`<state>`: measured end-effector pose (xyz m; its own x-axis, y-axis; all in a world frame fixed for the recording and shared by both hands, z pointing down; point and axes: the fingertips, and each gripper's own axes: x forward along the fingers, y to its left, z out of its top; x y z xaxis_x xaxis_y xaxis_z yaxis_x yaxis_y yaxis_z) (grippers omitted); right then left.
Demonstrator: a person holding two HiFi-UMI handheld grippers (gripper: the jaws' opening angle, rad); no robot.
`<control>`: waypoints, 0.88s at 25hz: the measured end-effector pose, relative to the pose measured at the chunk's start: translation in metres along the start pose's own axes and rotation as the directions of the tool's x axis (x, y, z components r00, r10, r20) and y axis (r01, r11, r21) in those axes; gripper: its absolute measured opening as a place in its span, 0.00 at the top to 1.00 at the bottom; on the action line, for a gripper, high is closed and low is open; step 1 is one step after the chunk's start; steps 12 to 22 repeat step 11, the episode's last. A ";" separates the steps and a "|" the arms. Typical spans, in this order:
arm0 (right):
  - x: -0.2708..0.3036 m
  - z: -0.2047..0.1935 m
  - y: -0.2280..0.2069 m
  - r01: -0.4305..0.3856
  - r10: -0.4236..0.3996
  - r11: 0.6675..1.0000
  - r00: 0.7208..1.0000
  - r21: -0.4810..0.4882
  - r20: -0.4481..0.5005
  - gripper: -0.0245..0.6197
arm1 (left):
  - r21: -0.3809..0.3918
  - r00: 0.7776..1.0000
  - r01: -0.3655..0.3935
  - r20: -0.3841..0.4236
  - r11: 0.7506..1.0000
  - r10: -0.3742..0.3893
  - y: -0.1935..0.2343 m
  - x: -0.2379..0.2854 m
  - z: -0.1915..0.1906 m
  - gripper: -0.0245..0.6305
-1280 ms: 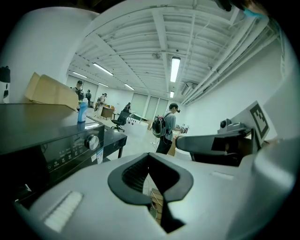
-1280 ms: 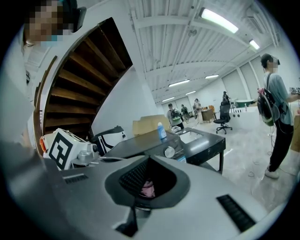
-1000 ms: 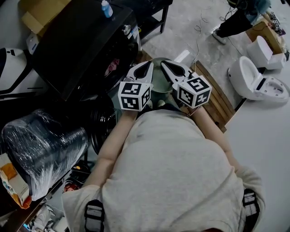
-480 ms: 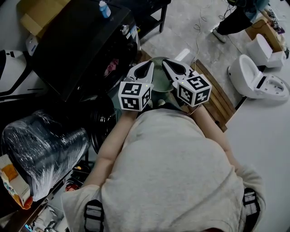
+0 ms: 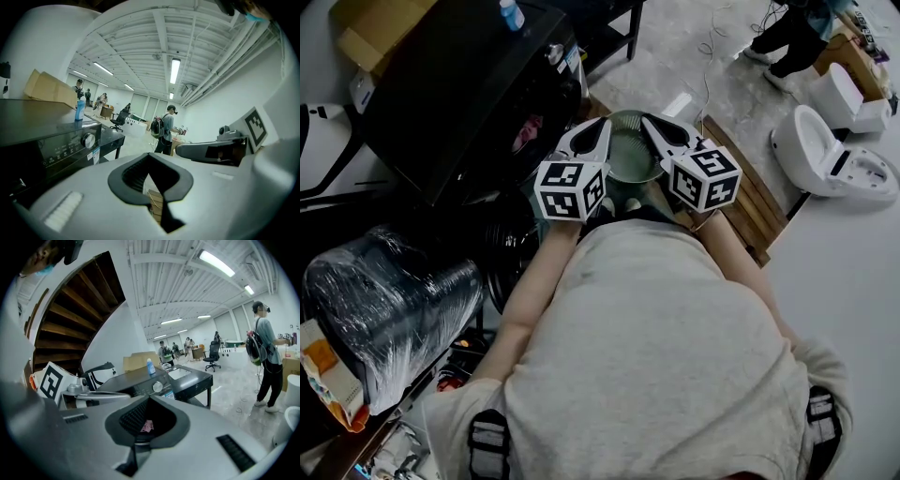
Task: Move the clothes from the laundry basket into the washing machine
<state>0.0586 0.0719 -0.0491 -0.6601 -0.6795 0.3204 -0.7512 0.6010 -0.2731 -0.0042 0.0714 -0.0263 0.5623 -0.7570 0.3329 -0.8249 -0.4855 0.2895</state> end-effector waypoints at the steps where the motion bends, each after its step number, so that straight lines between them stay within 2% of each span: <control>1: -0.001 -0.002 -0.001 0.005 -0.005 1.000 1.000 0.003 -0.003 0.95 | -0.004 1.000 -0.002 -0.001 1.000 0.002 0.001 -0.001 0.000 0.95; 22: 0.001 -0.009 0.004 -0.005 0.005 1.000 1.000 -0.005 -0.022 0.95 | -0.010 0.999 0.024 -0.023 1.000 -0.024 -0.006 0.000 -0.009 0.95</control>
